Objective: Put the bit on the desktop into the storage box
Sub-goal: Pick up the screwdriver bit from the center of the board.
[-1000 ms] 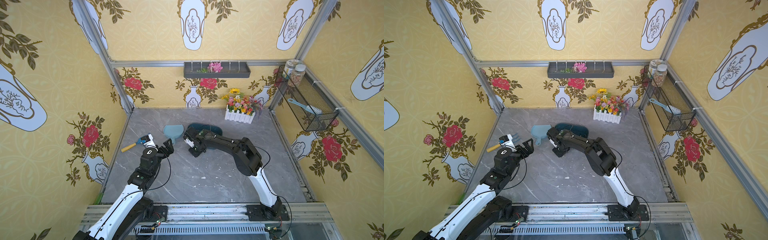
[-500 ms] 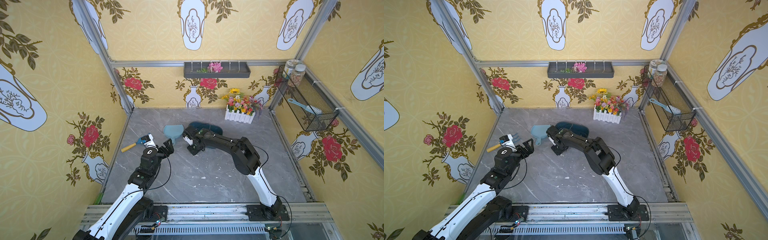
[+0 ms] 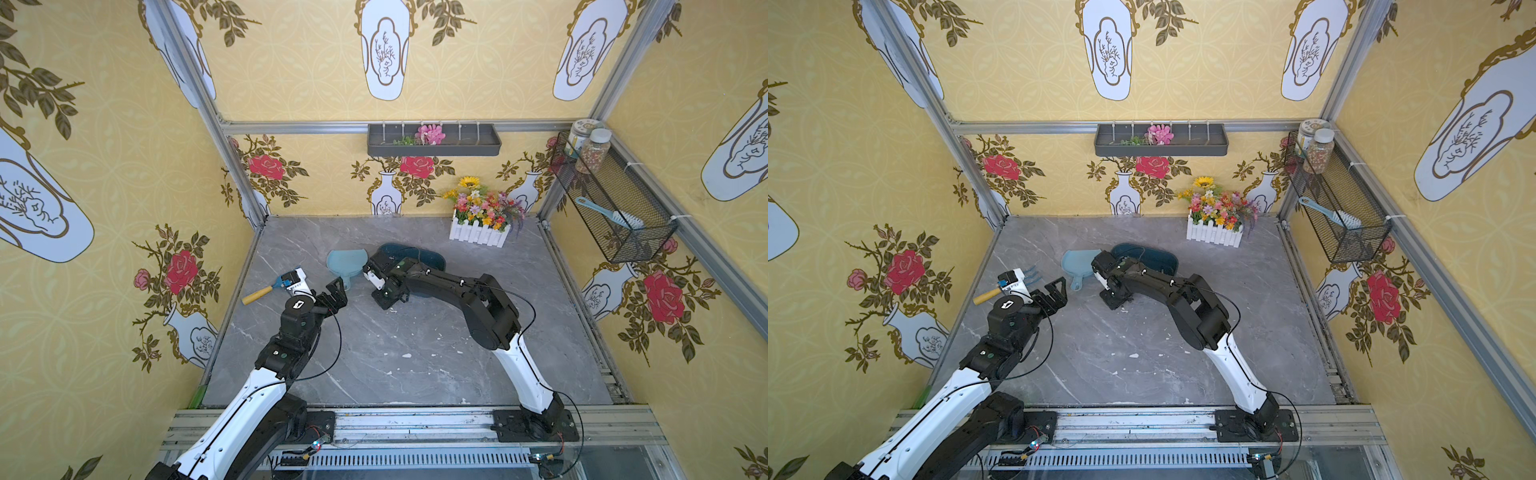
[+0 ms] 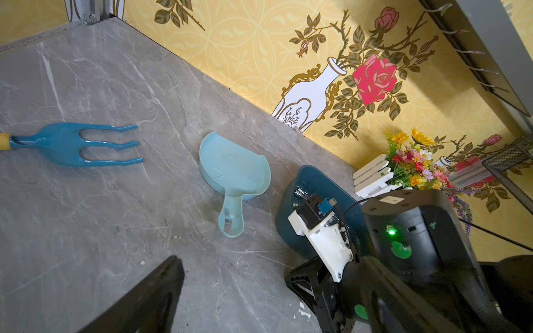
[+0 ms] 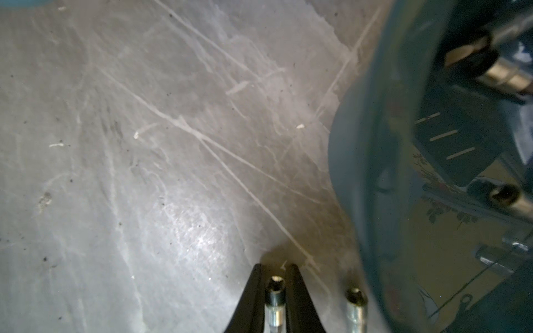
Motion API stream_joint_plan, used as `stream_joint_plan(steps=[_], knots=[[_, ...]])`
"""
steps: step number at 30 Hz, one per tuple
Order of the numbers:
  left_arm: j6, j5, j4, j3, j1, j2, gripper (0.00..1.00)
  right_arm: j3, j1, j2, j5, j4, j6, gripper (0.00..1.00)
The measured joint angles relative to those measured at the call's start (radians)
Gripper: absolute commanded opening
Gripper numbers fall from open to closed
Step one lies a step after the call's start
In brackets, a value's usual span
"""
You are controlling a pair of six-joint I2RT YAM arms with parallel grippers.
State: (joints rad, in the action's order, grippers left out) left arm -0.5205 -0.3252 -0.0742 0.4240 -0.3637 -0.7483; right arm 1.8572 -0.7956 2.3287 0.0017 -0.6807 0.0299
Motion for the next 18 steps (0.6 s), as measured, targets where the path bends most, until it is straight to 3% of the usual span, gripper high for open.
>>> stream_joint_plan(steps=[8, 18], knots=[[0.000, 0.000, 0.000, 0.000, 0.001, 0.002, 1.00, -0.021, 0.000, -0.040, 0.002, -0.072, 0.000, 0.16], [0.000, 0.001, 0.000, 0.000, 0.002, -0.019, 1.00, -0.041, 0.041, -0.190, -0.029, -0.084, -0.001, 0.16]])
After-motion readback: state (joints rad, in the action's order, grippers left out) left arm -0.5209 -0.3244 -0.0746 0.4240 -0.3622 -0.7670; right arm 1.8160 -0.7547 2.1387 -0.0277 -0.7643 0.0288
